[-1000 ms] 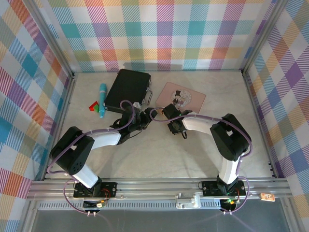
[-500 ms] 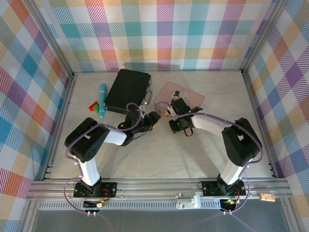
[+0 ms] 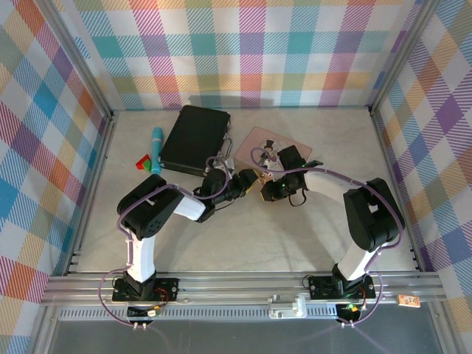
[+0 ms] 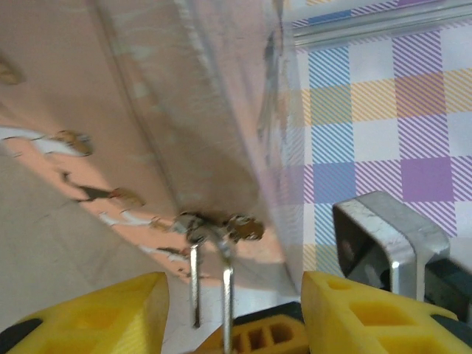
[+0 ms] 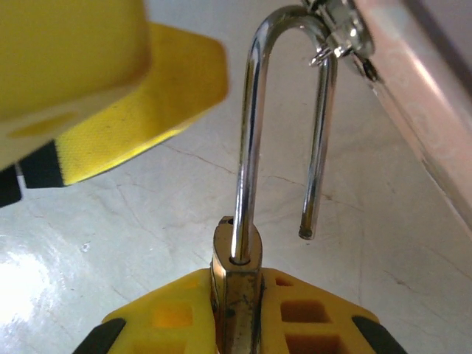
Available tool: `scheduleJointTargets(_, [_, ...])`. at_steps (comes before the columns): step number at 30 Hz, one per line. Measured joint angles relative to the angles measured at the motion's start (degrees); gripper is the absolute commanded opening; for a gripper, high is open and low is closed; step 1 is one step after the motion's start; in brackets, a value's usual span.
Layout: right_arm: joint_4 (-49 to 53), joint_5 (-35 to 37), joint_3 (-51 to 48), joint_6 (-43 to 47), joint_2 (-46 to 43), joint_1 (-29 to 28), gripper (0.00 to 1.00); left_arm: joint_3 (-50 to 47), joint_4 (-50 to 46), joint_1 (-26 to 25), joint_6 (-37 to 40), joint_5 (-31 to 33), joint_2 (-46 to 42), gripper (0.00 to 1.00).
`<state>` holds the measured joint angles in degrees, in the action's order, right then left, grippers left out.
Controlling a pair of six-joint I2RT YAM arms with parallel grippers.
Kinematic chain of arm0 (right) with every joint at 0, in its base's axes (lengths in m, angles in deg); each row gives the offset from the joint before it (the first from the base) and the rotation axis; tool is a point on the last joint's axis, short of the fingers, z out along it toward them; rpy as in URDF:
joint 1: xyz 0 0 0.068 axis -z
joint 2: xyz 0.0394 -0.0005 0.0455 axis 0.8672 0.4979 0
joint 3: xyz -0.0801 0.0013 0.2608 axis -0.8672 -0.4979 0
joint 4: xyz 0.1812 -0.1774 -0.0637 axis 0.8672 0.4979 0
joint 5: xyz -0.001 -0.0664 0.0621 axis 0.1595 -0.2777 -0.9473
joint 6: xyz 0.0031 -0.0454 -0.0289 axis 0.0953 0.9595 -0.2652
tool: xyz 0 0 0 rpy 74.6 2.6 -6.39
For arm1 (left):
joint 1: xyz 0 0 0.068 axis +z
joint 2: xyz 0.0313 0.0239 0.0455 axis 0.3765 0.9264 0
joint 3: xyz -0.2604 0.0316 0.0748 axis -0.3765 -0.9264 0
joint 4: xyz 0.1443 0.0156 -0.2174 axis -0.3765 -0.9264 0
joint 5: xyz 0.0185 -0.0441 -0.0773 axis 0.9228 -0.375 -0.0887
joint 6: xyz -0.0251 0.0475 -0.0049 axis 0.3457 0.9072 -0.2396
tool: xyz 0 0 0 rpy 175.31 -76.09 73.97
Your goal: Unlock the padlock with the key
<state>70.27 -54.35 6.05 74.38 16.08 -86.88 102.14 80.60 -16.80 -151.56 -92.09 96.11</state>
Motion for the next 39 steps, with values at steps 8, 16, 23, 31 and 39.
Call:
scheduleJointTargets(8, [-0.04, -1.49, -0.02, -0.02, 0.02, 0.00, 0.00, 3.85, -6.64, -1.73, 2.89, 2.32, 0.61, 0.33])
scheduleJointTargets(16, [-0.98, -1.49, -0.87, -0.09, 0.02, 0.02, 0.00, 6.27, -14.32, -2.60, 6.64, 4.55, 0.57, 0.14])
scheduleJointTargets(23, [-1.79, -1.33, -1.44, -0.33, 0.02, 0.07, 0.04, 8.26, -17.53, -2.69, 7.61, 4.59, 0.57, 0.00])
scheduleJointTargets(31, [-1.66, -1.97, -1.95, -3.85, -3.52, 0.20, 0.56, 8.50, -18.67, -2.93, 8.81, 5.68, 0.52, 0.00])
scheduleJointTargets(39, [-1.57, 4.96, -5.18, -18.60, -20.46, 4.33, 0.79, 6.21, -14.88, -2.93, 7.32, 6.27, 0.55, 0.00])
